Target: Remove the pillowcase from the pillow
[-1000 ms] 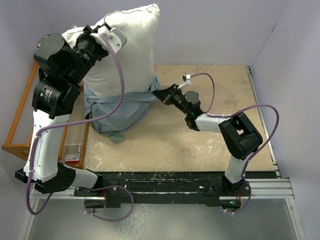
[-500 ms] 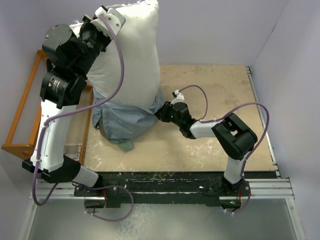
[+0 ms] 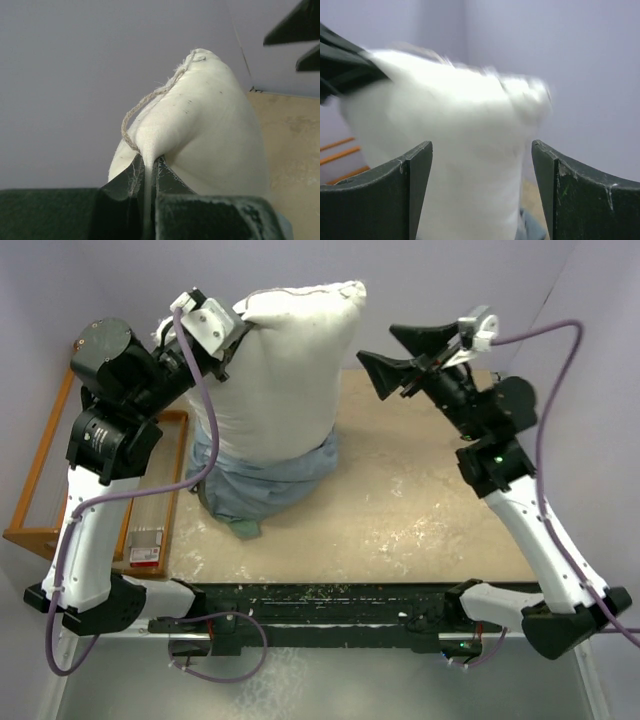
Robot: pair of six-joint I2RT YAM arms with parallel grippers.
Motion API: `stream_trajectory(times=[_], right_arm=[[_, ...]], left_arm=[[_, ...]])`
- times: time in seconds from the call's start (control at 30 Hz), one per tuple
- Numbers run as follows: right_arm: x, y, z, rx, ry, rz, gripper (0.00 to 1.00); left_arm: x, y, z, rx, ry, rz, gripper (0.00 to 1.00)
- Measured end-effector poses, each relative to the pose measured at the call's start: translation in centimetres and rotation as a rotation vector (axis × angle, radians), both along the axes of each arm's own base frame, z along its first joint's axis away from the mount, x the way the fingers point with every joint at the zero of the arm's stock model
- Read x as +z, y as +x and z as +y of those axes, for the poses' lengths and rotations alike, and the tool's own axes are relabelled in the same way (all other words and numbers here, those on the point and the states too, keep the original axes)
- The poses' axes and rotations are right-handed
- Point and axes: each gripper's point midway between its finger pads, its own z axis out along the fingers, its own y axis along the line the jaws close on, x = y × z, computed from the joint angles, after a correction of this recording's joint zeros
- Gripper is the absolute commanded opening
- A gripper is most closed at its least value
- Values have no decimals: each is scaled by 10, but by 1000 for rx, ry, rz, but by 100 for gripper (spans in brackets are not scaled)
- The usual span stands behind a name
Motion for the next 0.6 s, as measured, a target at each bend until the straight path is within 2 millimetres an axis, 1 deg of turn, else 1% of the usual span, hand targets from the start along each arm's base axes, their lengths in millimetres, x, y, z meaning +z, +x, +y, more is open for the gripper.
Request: stream_trajectory(times=[0.07,0.1,0.17,0.23,0.27,0.33,0.4,0.47,0.53,0.6], right_arm=[[44,-24,-3,23,-28,-128,83],[60,-32,-4,31,-41,-179,84],[82,-43,-2,44,-73,-254,88],[87,-46,1,63,-101,-293,91],[85,-46,4,71,-115,-296,92],[71,-42,16,99,-167,-280,93],[49,-34,30,128,-235,-244,93],[23,-28,43,161,-309,-201,94],[8,-30,49,195,-359,-187,95],[3,-39,50,231,-392,-199,95]], left_arm=[[-5,-5,-9,-43,11,17,0],[-9,-8,-16,-69,21,31,0],[-18,-18,-31,-127,47,63,0],[-30,-31,-49,-197,89,93,0],[-36,-37,-56,-228,108,108,0],[-48,-48,-66,-286,146,137,0],[-57,-54,-70,-320,172,164,0],[-62,-58,-70,-335,192,177,0],[-70,-62,-70,-345,218,198,0],[-76,-64,-70,-359,238,213,0]])
